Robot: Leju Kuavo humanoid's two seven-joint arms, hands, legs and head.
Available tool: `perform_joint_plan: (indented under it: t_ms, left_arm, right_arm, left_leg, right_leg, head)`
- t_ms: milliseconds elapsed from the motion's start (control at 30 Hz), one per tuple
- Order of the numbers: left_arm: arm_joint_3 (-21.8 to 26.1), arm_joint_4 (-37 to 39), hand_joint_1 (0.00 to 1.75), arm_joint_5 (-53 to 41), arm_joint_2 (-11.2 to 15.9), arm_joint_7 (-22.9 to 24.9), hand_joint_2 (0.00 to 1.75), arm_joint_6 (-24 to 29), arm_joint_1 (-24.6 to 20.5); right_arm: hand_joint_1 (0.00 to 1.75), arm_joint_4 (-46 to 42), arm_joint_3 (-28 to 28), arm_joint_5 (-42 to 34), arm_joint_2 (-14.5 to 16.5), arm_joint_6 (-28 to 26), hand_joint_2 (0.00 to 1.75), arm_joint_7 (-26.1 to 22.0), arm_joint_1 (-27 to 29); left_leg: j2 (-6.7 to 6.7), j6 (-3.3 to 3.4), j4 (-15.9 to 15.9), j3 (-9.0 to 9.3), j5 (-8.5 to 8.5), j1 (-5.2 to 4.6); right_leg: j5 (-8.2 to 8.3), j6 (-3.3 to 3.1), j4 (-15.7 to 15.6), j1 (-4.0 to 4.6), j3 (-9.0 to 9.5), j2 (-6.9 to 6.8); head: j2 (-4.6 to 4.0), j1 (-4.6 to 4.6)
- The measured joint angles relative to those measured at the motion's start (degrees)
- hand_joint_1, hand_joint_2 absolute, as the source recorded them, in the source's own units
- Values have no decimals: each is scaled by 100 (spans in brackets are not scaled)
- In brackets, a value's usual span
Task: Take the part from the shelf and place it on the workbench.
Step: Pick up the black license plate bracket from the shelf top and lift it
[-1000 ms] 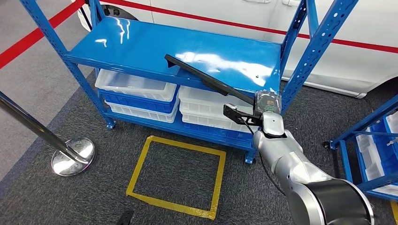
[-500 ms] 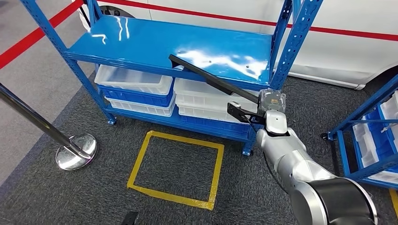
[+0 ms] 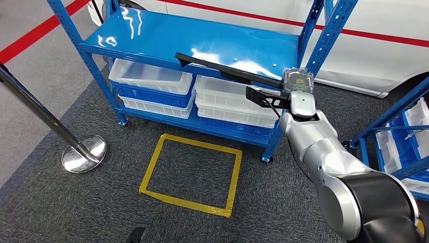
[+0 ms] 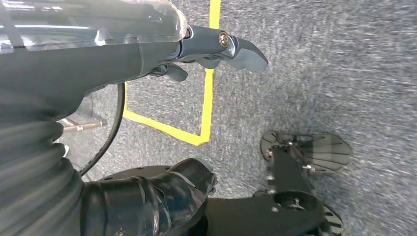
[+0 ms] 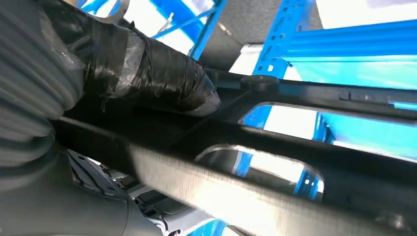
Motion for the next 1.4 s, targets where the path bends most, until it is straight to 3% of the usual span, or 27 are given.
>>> perform_joint_plan:
  t_ms: [67, 133, 200, 267, 333, 400, 433, 467, 500, 567, 633, 767, 833, 900, 933, 967, 1000, 1067, 1133, 1200, 1300, 1400]
  left_arm:
    - [0, 0, 0, 0, -1, 3, 175, 0, 2]
    - [0, 0, 0, 0, -2, 3, 175, 0, -3]
    - [0, 0, 0, -1, -6, 3, 175, 0, -4]
    - [0, 0, 0, -2, -8, 3, 175, 0, 4]
    - [0, 0, 0, -3, -7, 2, 175, 0, 6]
    - [0, 0, 0, -7, -7, 1, 175, 0, 2]
    - [0, 0, 0, -10, -7, 1, 175, 0, 2]
    - [0, 0, 0, -13, -7, 1, 175, 1, 2]
    - [0, 0, 0, -16, -7, 1, 175, 5, 1]
    - [0, 0, 0, -22, -7, -4, 175, 18, -8]
    - [0, 0, 0, -31, -7, -32, 175, 36, -19]
    - [0, 0, 0, -66, -9, -76, 175, 67, -21]
    - [0, 0, 0, -79, -11, -76, 175, 72, -28]
    - [0, 0, 0, -85, -11, -75, 175, 75, -31]
    - [0, 0, 0, -86, -11, -74, 175, 75, -30]
    - [0, 0, 0, -87, -12, -72, 175, 75, -27]
    - [0, 0, 0, -87, -13, -69, 175, 74, -26]
    - [0, 0, 0, -87, -17, -68, 175, 75, -24]
    - [0, 0, 0, -87, -23, -71, 175, 76, -29]
    - [-1, 0, 0, -87, -25, -74, 175, 76, -33]
    - [-2, 0, 0, -88, -18, -77, 175, 75, -29]
    - [-2, 0, 0, -90, -15, -81, 175, 75, -27]
  right_arm:
    - [175, -2, 0, 0, 1, -7, 175, 7, -16]
    - [175, -3, 0, 0, 2, -20, 175, 6, -39]
    - [175, -3, 0, 0, 1, -37, 175, 5, -51]
    - [175, -3, 0, -2, -2, -54, 175, 6, -54]
    - [175, -3, 0, -8, -2, -82, 175, -1, -52]
    - [175, -2, 0, -17, -1, -133, 175, -26, -22]
    - [175, -2, 0, -21, 0, -161, 175, -38, 4]
    - [175, -1, 0, -22, 0, -190, 175, -40, 35]
    - [175, -1, 0, -22, 0, -219, 175, -37, 63]
    - [175, -1, 0, -34, 0, -269, 175, -27, 97]
    - [175, -1, 0, -75, -1, -324, 175, -20, 106]
    - [175, -2, -7, -155, -14, -379, 175, 31, 126]
    - [175, -2, -17, -164, -39, -380, 175, 58, 131]
    - [175, -1, -32, -166, -57, -381, 175, 73, 160]
    - [175, -1, -47, -166, -65, -379, 175, 79, 184]
    - [175, 0, -63, -162, -73, -377, 175, 90, 206]
    - [175, 0, -81, -152, -82, -376, 175, 103, 220]
    - [175, -2, -103, -113, -99, -382, 175, 131, 219]
    - [175, -8, -115, -66, -109, -410, 175, 136, 201]
    - [175, -15, -118, -38, -111, -443, 175, 129, 195]
    - [175, -20, -118, -7, -116, -457, 175, 112, 198]
    - [175, -19, -118, 2, -105, -503, 175, 86, 218]
  left_leg:
    - [-5, -31, 52, -77, 29, -9]
    - [-3, -89, 91, -147, 67, -24]
    - [-2, -163, 92, -188, 122, -32]
    - [-15, -223, 158, -236, 55, -29]
    - [-24, -270, 579, -406, -283, -17]
    - [-24, -308, 1312, -660, -697, -5]
    - [-24, -321, 1571, -726, -804, -1]
    - [-24, -327, 1629, -693, -806, 4]
    - [-23, -327, 1448, -541, -708, 9]
    - [-26, -303, 686, -51, -457, 15]
    - [-37, -243, 172, 228, -355, -8]
    - [-34, -72, 56, 210, -247, -21]
    - [-16, 14, 1, 188, -172, -2]
    - [-5, 54, 1, 136, -133, -14]
    - [-2, 61, 7, 110, -120, -19]
    - [-3, 62, 16, 90, -110, -22]
    - [-6, 62, 27, 76, -105, -24]
    - [-11, 52, 51, 61, -108, -30]
    - [-9, 9, 79, 25, -102, -49]
    - [-12, -51, 83, -13, -78, -58]
    - [-41, -141, 191, -85, -178, -62]
    - [-49, -221, 1104, -497, -654, -23]
  right_leg:
    - [230, -49, -750, 16, 492, 0]
    - [317, -106, -1192, 50, 715, 4]
    - [351, -162, -1239, 65, 684, 4]
    - [424, -236, -1281, 33, 666, -16]
    - [500, -305, -1318, 4, 625, -31]
    - [558, -327, -1314, 5, 544, -27]
    - [587, -320, -1307, 7, 504, -26]
    - [613, -308, -1299, 6, 465, -26]
    - [636, -292, -1288, 4, 430, -25]
    - [672, -252, -1259, 4, 367, -26]
    - [712, -193, -1238, 17, 317, -28]
    - [753, -50, -1245, 13, 266, -22]
    - [468, -13, -874, 5, 107, -10]
    - [51, 18, -121, 1, -189, -6]
    - [-68, 29, 186, 0, -300, -6]
    - [-85, 32, 314, 0, -324, -6]
    - [11, 24, 202, 1, -228, -6]
    - [334, -35, -512, 13, 189, -6]
    - [506, -109, -1118, 51, 502, -9]
    - [508, -153, -1256, 83, 547, -15]
    - [558, -237, -1358, 22, 573, -73]
    - [588, -290, -1391, 2, 574, -143]
  head:
    - [0, 0]
    - [0, -1]
    - [0, -2]
    - [0, -3]
    - [0, -9]
    - [0, -14]
    - [0, -15]
    - [0, -15]
    - [0, -15]
    - [0, -15]
    - [0, -12]
    - [0, -7]
    - [0, -2]
    - [0, -1]
    - [0, -1]
    - [0, -2]
    - [0, -1]
    - [0, -1]
    - [0, -2]
    - [0, -5]
    - [0, -7]
    - [0, -12]
